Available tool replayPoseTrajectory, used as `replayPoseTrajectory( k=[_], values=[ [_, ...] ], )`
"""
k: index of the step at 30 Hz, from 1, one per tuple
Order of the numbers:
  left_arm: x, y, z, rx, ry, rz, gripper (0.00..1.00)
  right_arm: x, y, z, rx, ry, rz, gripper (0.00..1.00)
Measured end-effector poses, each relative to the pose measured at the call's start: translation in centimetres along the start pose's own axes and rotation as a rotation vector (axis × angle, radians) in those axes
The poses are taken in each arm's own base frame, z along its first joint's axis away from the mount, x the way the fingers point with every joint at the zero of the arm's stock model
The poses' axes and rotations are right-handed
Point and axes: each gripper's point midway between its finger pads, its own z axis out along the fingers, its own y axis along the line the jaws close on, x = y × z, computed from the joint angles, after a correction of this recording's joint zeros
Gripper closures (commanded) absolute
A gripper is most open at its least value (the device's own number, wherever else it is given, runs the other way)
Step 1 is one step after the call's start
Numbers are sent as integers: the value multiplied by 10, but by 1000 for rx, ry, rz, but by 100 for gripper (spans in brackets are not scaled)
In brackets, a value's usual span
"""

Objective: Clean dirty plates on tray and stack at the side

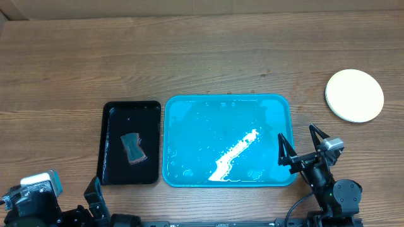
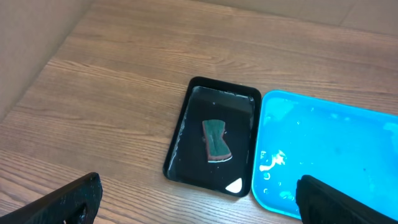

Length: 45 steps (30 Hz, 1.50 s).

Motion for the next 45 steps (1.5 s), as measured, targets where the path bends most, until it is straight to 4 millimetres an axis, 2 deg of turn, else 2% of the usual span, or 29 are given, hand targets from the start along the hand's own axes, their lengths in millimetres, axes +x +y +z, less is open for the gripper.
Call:
replayPoseTrajectory(
  k=[7,10,15,17,19,22,27,33,45],
  values=[
    [-4,-1,0,4,-15,-5,0,0,0,0,0,0,0,0],
    [-30,-9,0,34,-120,-32,0,0,0,0,0,0,0,0],
    [-93,-30,12,106,-404,-62,0,0,0,0,0,0,0,0],
    [-104,-37,23,126,-495,-67,0,0,0,0,0,-1,-1,0],
    [-108,-44,38,154,-577,-75,0,0,0,0,0,-1,-1,0],
    [-96,-52,62,198,-673,-78,0,0,0,0,0,0,0,0],
    [-56,-58,101,250,-739,-75,0,0,0,0,0,-1,-1,0],
    [-19,-60,128,297,-806,-70,0,0,0,0,0,0,0,0],
    [-4,-61,156,325,-876,-85,0,0,0,0,0,0,0,0]
  ],
)
